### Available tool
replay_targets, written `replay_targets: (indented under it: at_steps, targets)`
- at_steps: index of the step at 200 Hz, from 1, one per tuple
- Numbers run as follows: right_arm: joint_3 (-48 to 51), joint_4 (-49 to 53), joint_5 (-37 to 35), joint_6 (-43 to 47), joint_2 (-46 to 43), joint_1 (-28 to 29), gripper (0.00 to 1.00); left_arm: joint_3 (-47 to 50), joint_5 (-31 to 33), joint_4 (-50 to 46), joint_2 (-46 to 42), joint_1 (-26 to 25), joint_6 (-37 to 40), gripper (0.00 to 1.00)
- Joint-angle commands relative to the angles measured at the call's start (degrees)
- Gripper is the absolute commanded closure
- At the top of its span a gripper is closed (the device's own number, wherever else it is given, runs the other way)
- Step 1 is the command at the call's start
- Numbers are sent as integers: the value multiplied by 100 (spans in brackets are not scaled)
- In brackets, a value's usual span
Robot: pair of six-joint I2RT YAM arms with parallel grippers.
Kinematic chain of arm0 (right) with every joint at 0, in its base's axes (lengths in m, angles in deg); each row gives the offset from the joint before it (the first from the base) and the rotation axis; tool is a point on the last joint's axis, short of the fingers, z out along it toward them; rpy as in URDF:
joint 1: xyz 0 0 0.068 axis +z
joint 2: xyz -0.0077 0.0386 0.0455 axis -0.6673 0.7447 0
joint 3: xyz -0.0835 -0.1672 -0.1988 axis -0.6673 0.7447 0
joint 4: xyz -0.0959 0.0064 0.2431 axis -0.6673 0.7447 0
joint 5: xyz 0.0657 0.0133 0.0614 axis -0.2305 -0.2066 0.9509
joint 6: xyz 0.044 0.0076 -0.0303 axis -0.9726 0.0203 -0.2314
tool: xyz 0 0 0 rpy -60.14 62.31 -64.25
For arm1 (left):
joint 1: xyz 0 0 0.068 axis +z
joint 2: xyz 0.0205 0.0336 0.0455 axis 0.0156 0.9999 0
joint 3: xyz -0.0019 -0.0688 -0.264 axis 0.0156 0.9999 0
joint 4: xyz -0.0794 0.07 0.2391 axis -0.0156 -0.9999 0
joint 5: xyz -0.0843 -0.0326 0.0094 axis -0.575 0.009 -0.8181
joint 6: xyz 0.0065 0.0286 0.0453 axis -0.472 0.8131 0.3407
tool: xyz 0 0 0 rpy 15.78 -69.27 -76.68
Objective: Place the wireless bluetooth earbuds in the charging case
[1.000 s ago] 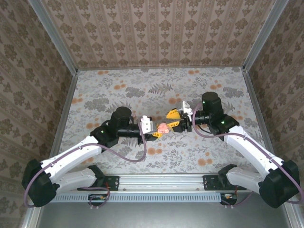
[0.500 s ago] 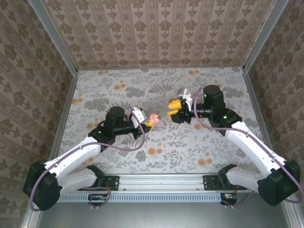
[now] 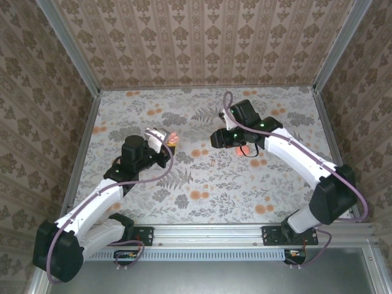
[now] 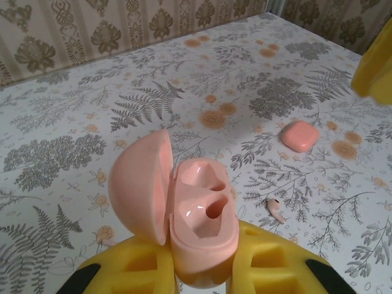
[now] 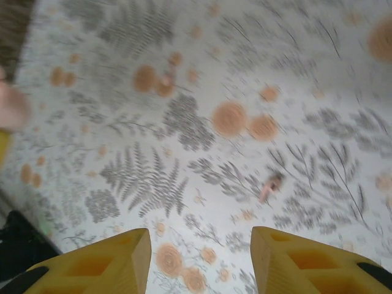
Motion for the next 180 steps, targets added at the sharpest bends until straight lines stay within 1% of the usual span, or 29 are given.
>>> replay_targets:
  at_steps: [1,15,41,54,89,119,180]
  targets:
    - [-310,834,-480,-730,380,30,54,301,80,139,-92,46,-93,87]
    - [-492,1056,-493,-763,738,38,55,629,-101,704,-101,45,-59,86]
    - [-737,1274,-454,-799,1311,60,55,1273,-733,1963,-88,28,109,86]
    - [-859,1356,-464,-816,1574,72,55,1453,-914,2248,-94,-6,274,86]
    - [-1372,1631,-406,-770,2361,150,55,1616,-1228,2308,-97,-51,703,86]
    - [-1824,1900,-385,-701,2930,222,55,1653,-1255,2296,-77,-86,810,86]
    - [-2168,2110,-324,-678,3490,258,58,1519,-1240,2121,-32,-95,897,86]
